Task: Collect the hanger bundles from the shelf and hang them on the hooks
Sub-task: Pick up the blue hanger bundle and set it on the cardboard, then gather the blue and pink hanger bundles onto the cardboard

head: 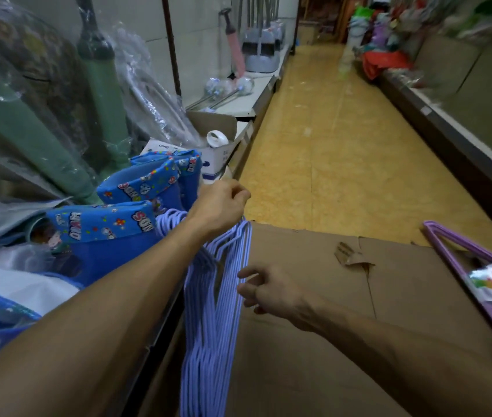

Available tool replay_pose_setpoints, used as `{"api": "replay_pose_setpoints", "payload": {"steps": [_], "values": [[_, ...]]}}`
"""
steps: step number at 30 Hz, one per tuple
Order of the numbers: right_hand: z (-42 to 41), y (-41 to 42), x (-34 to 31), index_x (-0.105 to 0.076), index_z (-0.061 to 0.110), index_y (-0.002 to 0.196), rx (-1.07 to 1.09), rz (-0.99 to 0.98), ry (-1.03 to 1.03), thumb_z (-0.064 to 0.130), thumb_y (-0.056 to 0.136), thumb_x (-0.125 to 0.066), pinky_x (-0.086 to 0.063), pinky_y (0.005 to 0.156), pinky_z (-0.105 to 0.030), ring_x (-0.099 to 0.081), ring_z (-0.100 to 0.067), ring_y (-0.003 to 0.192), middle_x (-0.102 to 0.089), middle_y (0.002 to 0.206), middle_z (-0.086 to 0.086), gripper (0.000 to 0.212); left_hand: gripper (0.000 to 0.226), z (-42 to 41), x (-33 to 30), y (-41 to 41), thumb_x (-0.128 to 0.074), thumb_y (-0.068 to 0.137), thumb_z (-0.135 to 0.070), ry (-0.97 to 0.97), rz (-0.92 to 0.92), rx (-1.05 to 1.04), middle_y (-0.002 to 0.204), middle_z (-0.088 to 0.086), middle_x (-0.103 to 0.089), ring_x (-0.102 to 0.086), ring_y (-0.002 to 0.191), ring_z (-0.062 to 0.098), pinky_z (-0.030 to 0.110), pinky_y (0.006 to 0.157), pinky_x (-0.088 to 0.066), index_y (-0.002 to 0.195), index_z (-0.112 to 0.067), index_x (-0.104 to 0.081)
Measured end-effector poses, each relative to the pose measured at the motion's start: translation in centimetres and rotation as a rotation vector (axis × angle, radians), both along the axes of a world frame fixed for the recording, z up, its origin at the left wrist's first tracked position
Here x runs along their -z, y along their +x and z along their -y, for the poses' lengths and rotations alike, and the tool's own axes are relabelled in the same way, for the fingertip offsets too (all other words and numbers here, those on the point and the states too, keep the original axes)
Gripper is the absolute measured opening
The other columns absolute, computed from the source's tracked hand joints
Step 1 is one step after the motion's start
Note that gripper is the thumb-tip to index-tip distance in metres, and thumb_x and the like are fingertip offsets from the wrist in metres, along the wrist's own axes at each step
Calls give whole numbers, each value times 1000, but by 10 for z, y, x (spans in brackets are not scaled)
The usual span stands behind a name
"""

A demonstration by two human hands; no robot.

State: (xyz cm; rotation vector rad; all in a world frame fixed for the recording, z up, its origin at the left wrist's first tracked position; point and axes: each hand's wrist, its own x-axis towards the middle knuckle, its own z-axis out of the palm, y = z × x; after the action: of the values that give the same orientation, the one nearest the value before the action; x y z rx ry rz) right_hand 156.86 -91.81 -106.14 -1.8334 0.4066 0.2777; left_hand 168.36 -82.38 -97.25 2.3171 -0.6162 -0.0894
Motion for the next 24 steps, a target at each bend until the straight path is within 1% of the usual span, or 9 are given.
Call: {"api": "replay_pose_setpoints", "payload": {"steps": [3,5,6,8,12,14,17,21,24], "values": [[29,-18,-22,-63,11,117,20,78,-50,15,98,-58,-46,57,-25,-60,-12,71,-61,87,-5,20,23,9,-8,-15,-51,100,-28,-76,-12,38,101,-7,-69,-59,85,5,18,71,-43,112,-23,-70],[49,-31,-39,-65,13,113,61,147,-73,17,97,-59,-47,58,-24,-61,-10,71,-63,87,-4,17,21,18,-17,-26,-53,100,-28,-140,-19,68,102,-10,-70,-62,89,2,10,71,-44,112,-26,-70],[60,-40,-49,-66,14,110,75,173,-91,18,97,-60,-48,59,-24,-62,-9,71,-64,88,-3,16,19,24,-22,-33,-54,99,-28,-187,-26,84,100,-11,-70,-63,91,3,11,76,-46,110,-27,-70],[83,-59,-68,-68,17,106,83,216,-139,21,96,-62,-51,61,-24,-64,-7,71,-67,89,-2,13,15,39,-37,-51,-57,98,-27,-272,-11,126,95,-11,-72,-66,93,7,23,84,-49,107,-28,-70],[136,-109,-110,-68,24,107,-6,266,-270,28,96,-62,-54,68,-22,-67,-7,79,-67,92,6,13,16,79,-76,-97,-60,97,-27,-371,25,259,94,-9,-74,-69,94,7,35,88,-55,110,-29,-69],[164,-138,-130,-66,28,111,-66,277,-371,32,97,-60,-54,72,-20,-66,-7,88,-65,97,10,15,16,105,-94,-123,-61,96,-26,-419,25,340,95,-10,-74,-70,91,5,34,85,-57,110,-30,-69],[204,-175,-153,-65,28,115,-59,311,-465,33,98,-58,-55,76,-23,-65,-5,90,-65,99,12,19,17,151,-113,-159,-62,95,-27,-464,6,449,99,-9,-74,-70,93,6,32,82,-56,110,-30,-69],[260,-214,-165,-66,29,114,69,388,-579,33,96,-59,-55,84,-30,-62,-7,93,-64,97,13,19,19,218,-127,-201,-60,94,-31,-492,4,524,102,-10,-71,-68,94,4,29,80,-54,112,-33,-66],[305,-244,-164,-66,25,114,170,382,-665,31,97,-60,-50,79,-26,-61,-7,92,-66,98,11,19,17,264,-132,-227,-57,96,-29,-551,1,542,98,-15,-70,-67,93,1,25,77,-53,111,-34,-65]]}}
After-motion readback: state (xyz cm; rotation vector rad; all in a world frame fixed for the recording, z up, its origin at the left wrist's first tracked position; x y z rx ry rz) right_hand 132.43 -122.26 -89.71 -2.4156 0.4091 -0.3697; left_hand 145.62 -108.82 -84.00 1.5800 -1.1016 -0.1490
